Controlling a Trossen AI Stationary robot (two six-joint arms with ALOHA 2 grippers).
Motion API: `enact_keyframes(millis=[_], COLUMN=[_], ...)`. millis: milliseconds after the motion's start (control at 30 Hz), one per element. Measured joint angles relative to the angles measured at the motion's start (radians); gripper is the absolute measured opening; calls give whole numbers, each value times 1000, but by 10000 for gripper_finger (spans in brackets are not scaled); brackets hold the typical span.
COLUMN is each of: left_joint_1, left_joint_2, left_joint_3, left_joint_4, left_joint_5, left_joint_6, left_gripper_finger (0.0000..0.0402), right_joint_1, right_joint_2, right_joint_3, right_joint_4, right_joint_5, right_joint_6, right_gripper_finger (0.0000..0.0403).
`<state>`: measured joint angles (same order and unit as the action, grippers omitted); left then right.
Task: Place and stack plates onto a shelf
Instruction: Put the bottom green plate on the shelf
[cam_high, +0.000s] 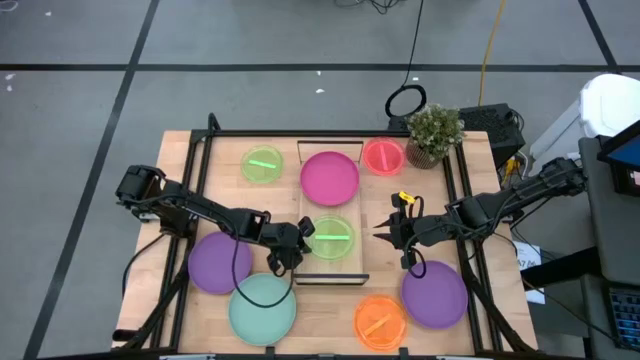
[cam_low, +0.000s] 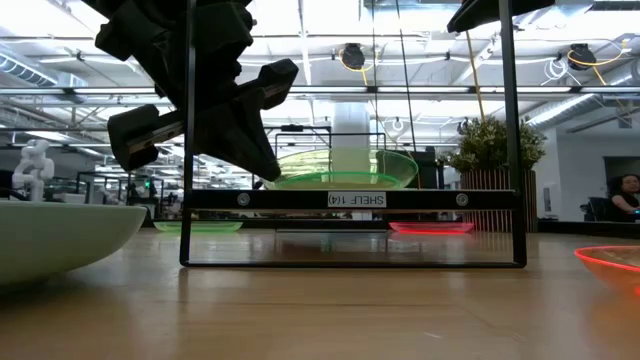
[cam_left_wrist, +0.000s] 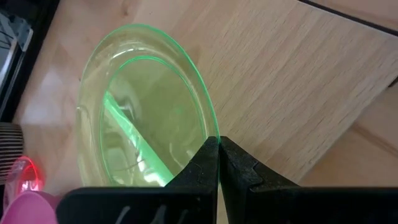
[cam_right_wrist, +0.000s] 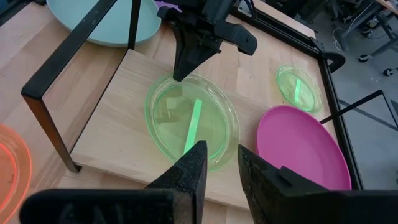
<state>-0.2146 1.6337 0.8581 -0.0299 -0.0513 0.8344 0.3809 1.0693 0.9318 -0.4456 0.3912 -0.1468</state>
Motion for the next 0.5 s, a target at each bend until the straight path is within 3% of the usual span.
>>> enact_keyframes(millis=[500], left_joint_1=[-4], left_joint_2=[0], left_joint_3=[0], left_joint_4=[4], left_joint_5=[-13], left_joint_6=[-34], left_gripper_finger=[60], right_joint_1=[0], right_joint_2=[0], right_joint_3=[0], right_joint_4=[0], right_joint_5=[0], right_joint_6=[0], right_gripper_finger=[73])
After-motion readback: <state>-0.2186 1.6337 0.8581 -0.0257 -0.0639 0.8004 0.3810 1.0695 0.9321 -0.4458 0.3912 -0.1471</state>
